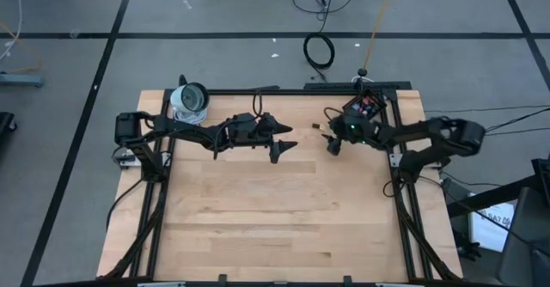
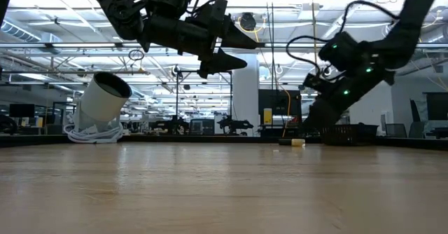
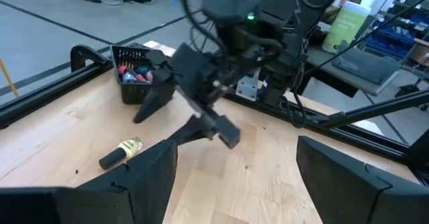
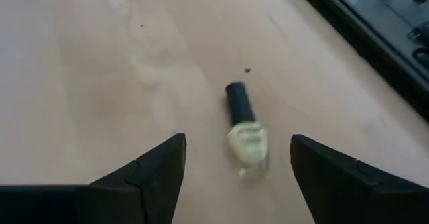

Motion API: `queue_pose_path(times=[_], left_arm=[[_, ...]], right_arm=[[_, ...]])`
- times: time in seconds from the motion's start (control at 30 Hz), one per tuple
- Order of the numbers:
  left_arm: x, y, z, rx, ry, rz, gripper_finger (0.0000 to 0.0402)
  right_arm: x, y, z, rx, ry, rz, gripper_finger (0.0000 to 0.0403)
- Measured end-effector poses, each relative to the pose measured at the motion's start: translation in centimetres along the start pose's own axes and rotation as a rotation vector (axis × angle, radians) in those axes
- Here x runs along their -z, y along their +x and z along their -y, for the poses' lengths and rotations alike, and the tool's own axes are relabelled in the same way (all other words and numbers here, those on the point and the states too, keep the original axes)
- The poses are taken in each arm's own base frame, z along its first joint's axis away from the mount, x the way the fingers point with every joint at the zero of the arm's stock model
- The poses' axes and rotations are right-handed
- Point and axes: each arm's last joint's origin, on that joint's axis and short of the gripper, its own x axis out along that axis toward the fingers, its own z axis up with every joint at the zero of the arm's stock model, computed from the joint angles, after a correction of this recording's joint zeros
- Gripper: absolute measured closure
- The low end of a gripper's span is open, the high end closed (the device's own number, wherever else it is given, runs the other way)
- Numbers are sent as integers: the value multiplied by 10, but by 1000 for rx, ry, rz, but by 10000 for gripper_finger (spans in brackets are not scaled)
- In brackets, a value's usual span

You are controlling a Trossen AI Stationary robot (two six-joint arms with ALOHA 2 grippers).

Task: Pick & Place Nail Polish
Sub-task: Put the yellow nail polish into the black bin

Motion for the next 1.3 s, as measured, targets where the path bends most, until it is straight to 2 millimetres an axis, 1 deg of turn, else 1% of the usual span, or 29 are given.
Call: queue_pose_path(times=[0.2,0.3,0.4,0.57,0.73,1.03,1.2,1.3], left_arm=[[0,0,0,0,1,0,107],[0,0,0,0,0,0,107],[0,0,0,0,0,0,107],[0,0,0,0,0,0,107],[0,0,0,0,0,0,107],[0,0,0,0,0,0,107],[0,0,0,0,1,0,107],[0,0,0,0,2,0,107]], right_arm=[[-13,23,13,17,-76,-62,143],[-16,32,22,-24,-59,-103,145],[-16,41,28,-77,-42,-142,146],[-5,51,29,-112,-58,-206,147],[0,49,22,-119,-33,-282,147],[-11,35,10,-151,-54,-264,147],[-13,24,4,-170,-15,-312,147],[-12,22,-1,-177,17,-343,147]])
